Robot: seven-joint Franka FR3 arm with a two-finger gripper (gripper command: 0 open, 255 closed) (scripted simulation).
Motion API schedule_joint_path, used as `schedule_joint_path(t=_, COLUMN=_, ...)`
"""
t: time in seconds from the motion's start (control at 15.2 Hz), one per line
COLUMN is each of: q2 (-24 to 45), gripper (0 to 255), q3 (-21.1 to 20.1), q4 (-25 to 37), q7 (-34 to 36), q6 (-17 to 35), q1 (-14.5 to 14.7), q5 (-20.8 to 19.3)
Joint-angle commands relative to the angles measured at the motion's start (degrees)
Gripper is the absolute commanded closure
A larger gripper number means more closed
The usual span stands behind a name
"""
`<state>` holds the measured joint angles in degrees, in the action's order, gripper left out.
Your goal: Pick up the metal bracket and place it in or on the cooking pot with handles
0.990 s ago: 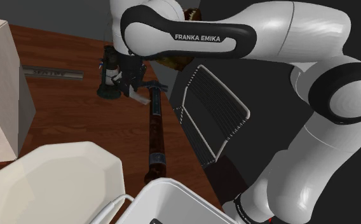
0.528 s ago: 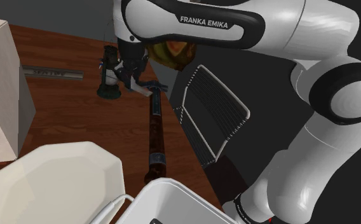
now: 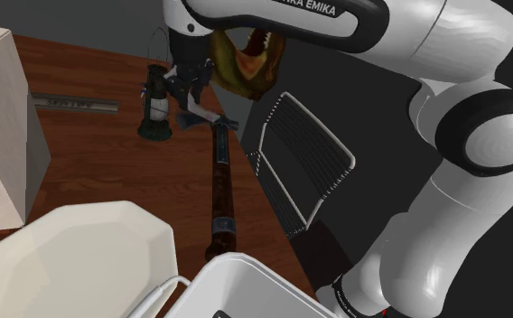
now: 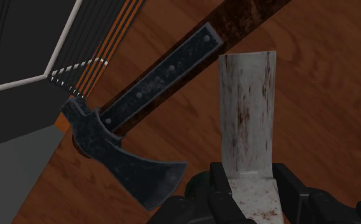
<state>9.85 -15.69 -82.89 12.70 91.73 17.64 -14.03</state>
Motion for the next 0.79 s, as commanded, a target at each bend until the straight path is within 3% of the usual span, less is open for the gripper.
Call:
schedule_joint_path(t=0.0, q2=0.5, gripper=255, q3=-0.1, q4=2.1, q7=-0.1, q6=-1.7, q1=0.2, q5=-0.1)
schedule_joint_path(t=0.26, q2=1.4, gripper=255, q3=-0.2, q4=5.8, q7=-0.5, q6=-4.5, q1=0.5, q5=-0.4)
schedule_joint_path(t=0.73, q2=-10.1, gripper=255, q3=-2.8, q4=-8.4, q7=5.4, q6=-2.4, q1=2.9, q5=2.9)
